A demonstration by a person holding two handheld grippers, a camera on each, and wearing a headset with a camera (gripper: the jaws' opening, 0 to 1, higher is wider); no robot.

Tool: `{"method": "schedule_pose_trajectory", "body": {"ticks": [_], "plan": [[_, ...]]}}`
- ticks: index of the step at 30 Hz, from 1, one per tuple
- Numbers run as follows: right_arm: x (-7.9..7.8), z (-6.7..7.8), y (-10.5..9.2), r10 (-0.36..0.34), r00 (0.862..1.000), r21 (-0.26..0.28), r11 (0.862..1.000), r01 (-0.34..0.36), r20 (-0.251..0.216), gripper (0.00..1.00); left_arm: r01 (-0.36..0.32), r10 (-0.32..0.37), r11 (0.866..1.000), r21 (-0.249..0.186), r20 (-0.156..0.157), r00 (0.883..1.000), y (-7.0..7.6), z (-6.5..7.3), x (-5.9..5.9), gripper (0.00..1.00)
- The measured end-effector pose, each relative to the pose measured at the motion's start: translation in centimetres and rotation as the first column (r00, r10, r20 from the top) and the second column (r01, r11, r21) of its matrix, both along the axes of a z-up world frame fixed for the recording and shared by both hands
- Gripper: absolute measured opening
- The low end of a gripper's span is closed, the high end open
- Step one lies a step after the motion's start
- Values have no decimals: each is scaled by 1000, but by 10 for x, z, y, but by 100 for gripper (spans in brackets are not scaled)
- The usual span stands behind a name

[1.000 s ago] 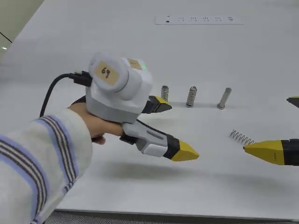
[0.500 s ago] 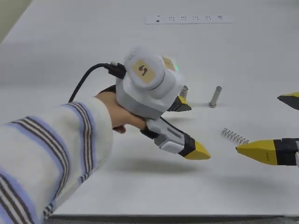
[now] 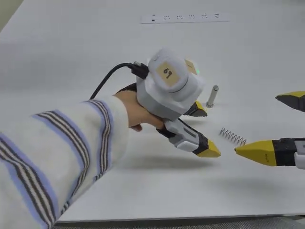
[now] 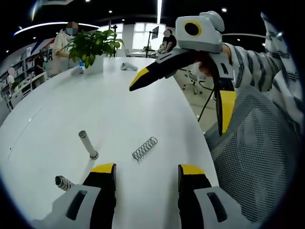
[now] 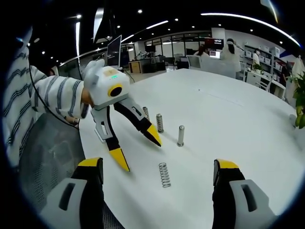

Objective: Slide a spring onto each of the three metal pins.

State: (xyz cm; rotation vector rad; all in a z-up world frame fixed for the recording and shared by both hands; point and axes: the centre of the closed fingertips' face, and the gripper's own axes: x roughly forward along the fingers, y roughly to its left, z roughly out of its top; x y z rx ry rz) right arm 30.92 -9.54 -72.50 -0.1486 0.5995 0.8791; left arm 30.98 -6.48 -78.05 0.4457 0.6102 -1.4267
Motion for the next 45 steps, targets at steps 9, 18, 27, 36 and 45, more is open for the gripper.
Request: {"method": "schedule_pose_trajectory", "body": {"ticks": [9, 18, 27, 36, 45], "plan": [[-2, -1, -2, -9, 1000, 6, 1000, 9, -15, 95, 73, -74, 997, 29, 52, 996, -22, -3, 7, 38], [-3, -3, -9, -32, 999, 6, 999, 32, -27, 95, 123, -124, 991, 48, 39, 991, -30, -15, 0, 28], [-4, -3, -9, -43, 999, 12, 999, 44, -32, 94, 138, -140, 990, 37, 42, 989, -35, -20, 3, 19], [-5, -4, -9, -55, 998, 23, 998, 56, -39, 93, 138, -141, 988, 74, 38, 989, -28, -26, 5, 6], [-5, -3, -9, -56, 998, 26, 998, 56, -32, 92, 137, -139, 987, 86, 13, 990, -22, -26, 4, 3]]}}
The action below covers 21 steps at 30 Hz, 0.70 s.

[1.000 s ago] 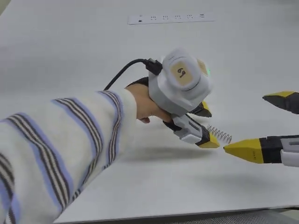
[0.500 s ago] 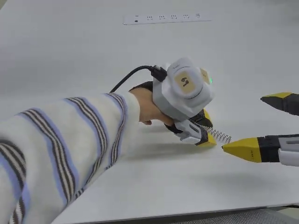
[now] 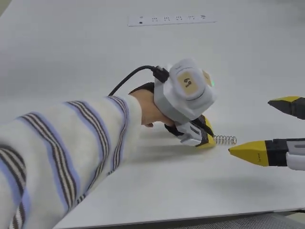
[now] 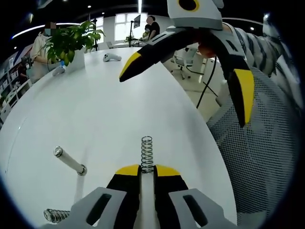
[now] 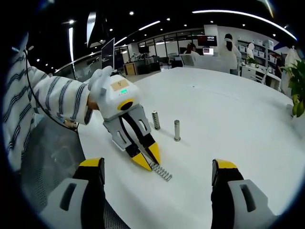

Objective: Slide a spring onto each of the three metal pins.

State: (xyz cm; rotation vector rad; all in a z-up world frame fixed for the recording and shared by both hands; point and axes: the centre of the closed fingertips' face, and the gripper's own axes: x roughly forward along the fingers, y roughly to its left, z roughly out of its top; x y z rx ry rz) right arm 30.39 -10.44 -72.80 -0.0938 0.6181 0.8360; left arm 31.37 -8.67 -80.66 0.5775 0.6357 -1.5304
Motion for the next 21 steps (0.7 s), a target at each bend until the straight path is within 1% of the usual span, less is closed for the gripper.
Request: {"method": "schedule_pose_trajectory", "body": {"ticks": [2, 6, 8, 11, 14, 16, 17, 19, 21], "plan": [[0, 1, 0, 0, 1000, 1, 1000, 0, 1, 92, -3, 3, 1000, 2, 9, 1000, 1, 0, 1, 3], [-1, 0, 1, 3, 1000, -2, 1000, -3, 0, 92, -23, 23, 1000, -6, 7, 1000, 2, 0, 0, 3], [-1, 0, 2, 4, 1000, -2, 1000, -4, -1, 91, -24, 24, 1000, -11, 13, 1000, 2, 0, 0, 3], [-2, 0, 1, 4, 1000, -2, 1000, -4, -3, 91, -31, 31, 999, -10, 6, 1000, 3, 0, 0, 3], [-2, 1, 1, 5, 1000, -1, 1000, -5, -1, 90, -42, 42, 999, -6, 13, 999, 5, 1, 0, 3], [-2, 1, 1, 6, 1000, -3, 1000, -6, 1, 90, -55, 56, 998, -11, 32, 998, 7, 3, 3, 3], [-2, 2, 0, 6, 1000, -4, 1000, -6, 1, 90, -62, 63, 998, -19, 29, 998, 7, 5, 2, 3], [-1, 2, -1, 4, 1000, -6, 1000, -4, 1, 90, -67, 67, 997, -32, 11, 998, 7, 8, -1, 3], [-1, 2, -2, 5, 1000, -9, 1000, -5, 0, 90, -69, 69, 997, -30, 9, 998, 9, 10, -3, 3]]}}
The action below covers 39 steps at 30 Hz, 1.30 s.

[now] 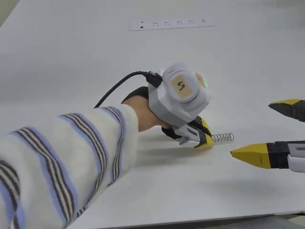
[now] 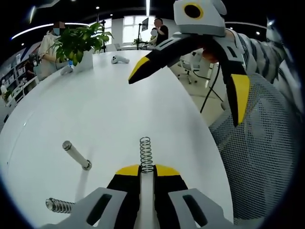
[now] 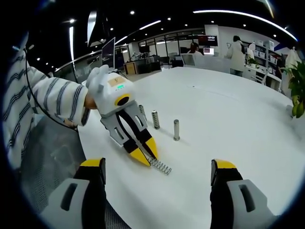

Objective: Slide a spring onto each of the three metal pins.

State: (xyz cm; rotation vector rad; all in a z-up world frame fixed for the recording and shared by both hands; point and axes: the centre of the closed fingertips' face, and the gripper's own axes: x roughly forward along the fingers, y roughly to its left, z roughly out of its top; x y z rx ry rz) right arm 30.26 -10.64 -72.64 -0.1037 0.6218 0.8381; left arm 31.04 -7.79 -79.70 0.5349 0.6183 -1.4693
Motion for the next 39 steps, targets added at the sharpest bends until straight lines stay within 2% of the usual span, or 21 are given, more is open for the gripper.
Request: {"method": "schedule_pose_trajectory", "body": {"ticks": [3, 4, 10, 16, 17, 19, 20, 26, 30, 35, 37, 39], "plan": [[0, 0, -1, 3, 1000, -2, 1000, -3, 2, 90, -27, 27, 1000, 0, -50, 998, 3, 0, -5, 3], [0, 0, -1, 3, 1000, -3, 1000, -3, 3, 90, -28, 27, 1000, -4, -57, 998, 3, 0, -7, 3], [-1, 2, 0, 15, 1000, -2, 1000, -15, 8, 89, -26, 25, 1000, -14, -44, 999, 12, 7, -15, 3], [-1, 3, 2, 30, 1000, -3, 1000, -29, 8, 88, -28, 28, 999, -22, -23, 999, 22, 17, -17, 3], [-1, 4, 2, 34, 999, -3, 999, -34, 8, 87, -39, 39, 999, -26, -29, 999, 24, 19, -17, 3], [-2, 5, 4, 51, 999, 2, 999, -51, 7, 83, -76, 72, 996, -56, -78, 994, 24, 26, -20, 3], [-3, 6, 5, 61, 998, 2, 998, -61, 11, 81, -88, 81, 993, -82, -88, 993, 24, 31, -20, 3], [-4, 8, 12, 107, 994, -1, 994, -107, 13, 77, -91, 87, 992, -84, -49, 995, 34, 43, -20, 3], [-5, 7, 15, 130, 991, -8, 992, -130, 9, 76, -74, 75, 993, -90, -1, 997, 40, 53, -22, 3], [-6, 6, 19, 161, 987, -3, 987, -161, -11, 71, -93, 92, 992, -89, -6, 996, 48, 62, -25, 3], [-5, 9, 21, 164, 986, 15, 986, -164, -6, 69, -91, 92, 993, -73, 12, 996, 55, 63, -25, 3], [-5, 11, 23, 171, 985, 20, 985, -171, -4, 69, -94, 95, 993, -69, 13, 995, 59, 65, -26, 3]]}}
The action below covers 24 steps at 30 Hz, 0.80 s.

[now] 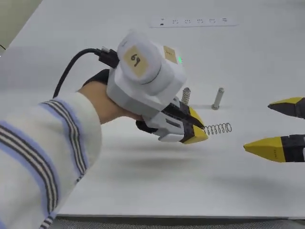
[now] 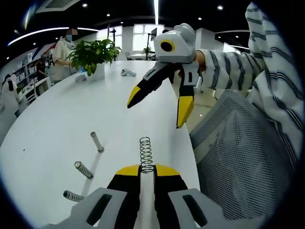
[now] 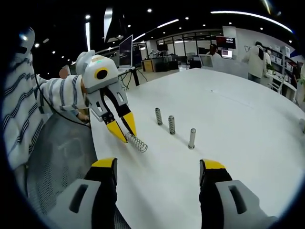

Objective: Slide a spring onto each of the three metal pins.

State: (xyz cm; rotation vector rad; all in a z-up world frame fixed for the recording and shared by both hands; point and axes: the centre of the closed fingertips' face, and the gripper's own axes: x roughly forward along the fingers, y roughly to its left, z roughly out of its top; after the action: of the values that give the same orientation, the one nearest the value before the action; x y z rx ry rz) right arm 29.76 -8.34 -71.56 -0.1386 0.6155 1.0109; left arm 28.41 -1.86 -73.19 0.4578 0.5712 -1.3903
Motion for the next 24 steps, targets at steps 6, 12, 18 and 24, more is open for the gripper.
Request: {"method": "schedule_pose_trajectory", "body": {"ticks": [6, 12, 18, 24], "plan": [[0, 2, 7, 32, 1000, 5, 999, -32, 1, 67, -10, 9, 1000, 11, 15, 1000, 15, 9, 0, 3], [0, 2, 15, 67, 998, 1, 998, -67, 7, 65, -16, 15, 1000, 23, 21, 1000, 25, 14, -1, 3], [-3, 2, 23, 116, 993, 7, 993, -116, 6, 60, -3, 3, 999, 39, 12, 1000, 30, 13, -6, 3], [-5, 2, 35, 188, 982, 35, 981, -188, 12, 55, 0, 0, 999, 44, 7, 1000, 33, 13, -8, 3]]}}
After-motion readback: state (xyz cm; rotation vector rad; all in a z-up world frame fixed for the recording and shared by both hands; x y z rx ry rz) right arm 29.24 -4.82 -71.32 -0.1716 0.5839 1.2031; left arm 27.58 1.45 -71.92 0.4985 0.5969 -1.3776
